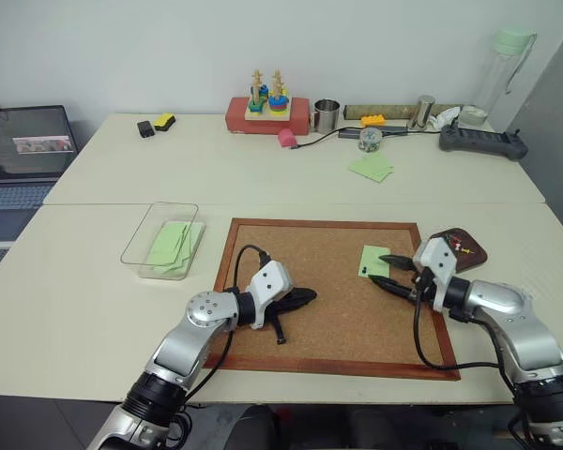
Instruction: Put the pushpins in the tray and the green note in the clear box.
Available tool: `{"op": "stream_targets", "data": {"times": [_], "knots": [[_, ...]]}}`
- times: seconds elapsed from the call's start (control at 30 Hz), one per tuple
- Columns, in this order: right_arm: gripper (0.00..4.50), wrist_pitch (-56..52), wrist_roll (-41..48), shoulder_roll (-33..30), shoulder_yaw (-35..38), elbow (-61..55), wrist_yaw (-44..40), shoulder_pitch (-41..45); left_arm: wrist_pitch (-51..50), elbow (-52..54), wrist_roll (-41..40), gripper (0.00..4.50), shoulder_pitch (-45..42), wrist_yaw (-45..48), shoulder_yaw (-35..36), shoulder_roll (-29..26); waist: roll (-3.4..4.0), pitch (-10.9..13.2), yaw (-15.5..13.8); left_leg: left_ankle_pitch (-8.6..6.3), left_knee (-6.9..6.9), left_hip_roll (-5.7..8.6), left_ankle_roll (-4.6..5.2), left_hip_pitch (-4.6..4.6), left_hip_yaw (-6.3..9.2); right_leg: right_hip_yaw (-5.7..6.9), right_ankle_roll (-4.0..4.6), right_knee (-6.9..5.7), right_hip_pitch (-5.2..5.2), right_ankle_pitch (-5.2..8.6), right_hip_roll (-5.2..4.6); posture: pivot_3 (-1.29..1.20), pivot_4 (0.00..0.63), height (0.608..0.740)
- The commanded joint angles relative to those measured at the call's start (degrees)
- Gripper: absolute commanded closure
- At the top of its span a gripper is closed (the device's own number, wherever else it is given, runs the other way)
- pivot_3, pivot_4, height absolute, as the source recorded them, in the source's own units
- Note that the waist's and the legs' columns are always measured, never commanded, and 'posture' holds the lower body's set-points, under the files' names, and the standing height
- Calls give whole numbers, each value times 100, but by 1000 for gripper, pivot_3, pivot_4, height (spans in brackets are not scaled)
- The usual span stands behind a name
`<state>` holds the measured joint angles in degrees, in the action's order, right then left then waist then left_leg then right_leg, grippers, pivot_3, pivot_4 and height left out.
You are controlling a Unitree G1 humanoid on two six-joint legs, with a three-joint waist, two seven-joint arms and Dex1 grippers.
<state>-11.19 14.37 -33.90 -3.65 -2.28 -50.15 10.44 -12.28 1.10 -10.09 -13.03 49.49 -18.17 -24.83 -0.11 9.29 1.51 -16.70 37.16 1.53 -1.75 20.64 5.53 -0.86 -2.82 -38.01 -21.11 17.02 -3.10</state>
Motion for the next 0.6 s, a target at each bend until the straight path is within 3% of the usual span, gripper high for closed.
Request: {"op": "stream_targets", "data": {"times": [0.03, 0.33, 0.6], "knots": [[2114, 296, -136, 96, -106, 126, -73, 196, -326, -487, 322, 4500, 274, 11, -268, -110, 2, -1, 0, 0, 0, 0, 0, 1, 0, 0, 0, 0, -1, 0, 0, 0, 150, 740], [2114, 345, -80, 429, -89, 645, -64, 508, -338, -452, 316, 4500, 305, -4, -265, -114, -5, -7, 1, 0, 0, 0, 0, 1, 1, 0, 0, -1, -2, 0, 0, 0, 150, 740], [3962, -1, 186, 475, 23, 664, -155, 528, -342, -416, 310, 4500, 329, -5, -264, -124, -5, -8, 1, 0, 0, 0, 0, 1, 2, -2, 1, -1, -1, 0, 0, 0, 150, 740]]}}
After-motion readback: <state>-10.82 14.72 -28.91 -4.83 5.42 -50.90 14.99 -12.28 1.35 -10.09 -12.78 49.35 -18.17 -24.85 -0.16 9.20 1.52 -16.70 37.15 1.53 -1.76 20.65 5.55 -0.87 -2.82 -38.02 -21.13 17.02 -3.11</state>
